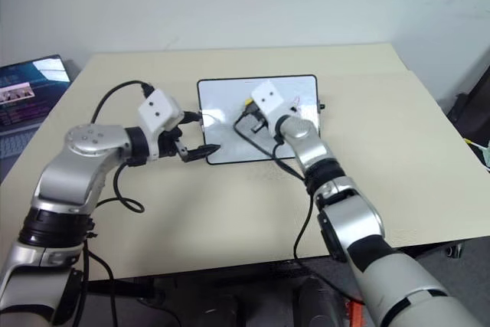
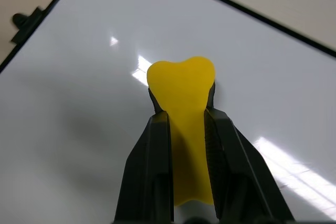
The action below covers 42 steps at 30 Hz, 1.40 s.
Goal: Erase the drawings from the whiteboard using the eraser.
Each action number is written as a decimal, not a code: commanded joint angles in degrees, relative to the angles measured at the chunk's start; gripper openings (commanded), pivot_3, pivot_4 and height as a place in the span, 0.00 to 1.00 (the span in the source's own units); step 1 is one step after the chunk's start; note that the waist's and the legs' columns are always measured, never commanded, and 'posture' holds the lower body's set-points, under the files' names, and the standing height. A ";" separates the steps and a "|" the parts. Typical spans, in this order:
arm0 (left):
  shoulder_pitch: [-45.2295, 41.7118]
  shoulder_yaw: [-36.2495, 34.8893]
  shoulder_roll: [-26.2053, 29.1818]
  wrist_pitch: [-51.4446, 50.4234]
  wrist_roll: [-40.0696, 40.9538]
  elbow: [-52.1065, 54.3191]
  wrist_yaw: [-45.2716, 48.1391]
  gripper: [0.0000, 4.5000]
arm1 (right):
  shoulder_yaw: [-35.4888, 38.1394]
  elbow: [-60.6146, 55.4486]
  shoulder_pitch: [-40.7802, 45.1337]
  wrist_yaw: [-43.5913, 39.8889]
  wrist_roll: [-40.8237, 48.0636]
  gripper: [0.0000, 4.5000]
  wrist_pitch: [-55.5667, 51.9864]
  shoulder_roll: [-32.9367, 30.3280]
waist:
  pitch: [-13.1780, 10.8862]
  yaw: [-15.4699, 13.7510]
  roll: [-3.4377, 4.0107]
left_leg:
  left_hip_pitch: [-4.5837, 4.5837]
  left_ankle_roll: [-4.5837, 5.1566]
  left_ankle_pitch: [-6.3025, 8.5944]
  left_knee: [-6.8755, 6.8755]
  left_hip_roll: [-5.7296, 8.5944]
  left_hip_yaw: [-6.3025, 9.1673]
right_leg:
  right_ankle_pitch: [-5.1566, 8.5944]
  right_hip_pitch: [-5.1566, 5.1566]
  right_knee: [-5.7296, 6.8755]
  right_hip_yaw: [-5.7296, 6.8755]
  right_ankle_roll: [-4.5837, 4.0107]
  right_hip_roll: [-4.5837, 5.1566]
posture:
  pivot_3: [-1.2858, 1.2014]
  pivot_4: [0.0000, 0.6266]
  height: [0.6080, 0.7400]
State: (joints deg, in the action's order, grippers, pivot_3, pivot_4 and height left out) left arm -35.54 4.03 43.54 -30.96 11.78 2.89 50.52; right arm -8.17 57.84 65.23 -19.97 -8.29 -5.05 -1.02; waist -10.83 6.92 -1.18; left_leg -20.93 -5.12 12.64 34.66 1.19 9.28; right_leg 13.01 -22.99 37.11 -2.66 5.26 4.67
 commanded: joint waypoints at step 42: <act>-1.69 -1.58 -0.08 1.23 -0.11 0.86 -0.15 1.00 | -3.84 2.16 -1.38 0.61 -4.15 0.11 -4.59 -7.79 | 0.07 -0.51 -0.07 | 0.23 0.14 -0.10 0.14 0.01 0.07 | 0.22 0.50 -0.16 0.04 -0.37 0.00 | 0.52 0.24 1.00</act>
State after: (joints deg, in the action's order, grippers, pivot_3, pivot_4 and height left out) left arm -35.73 4.06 42.98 -30.68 11.70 2.49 50.63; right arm -12.41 55.51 64.38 -21.93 -10.49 -7.10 -6.74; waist -10.77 6.42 -1.25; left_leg -20.70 -4.98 12.54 34.80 1.20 9.35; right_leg 13.24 -22.49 36.95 -2.62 4.89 4.67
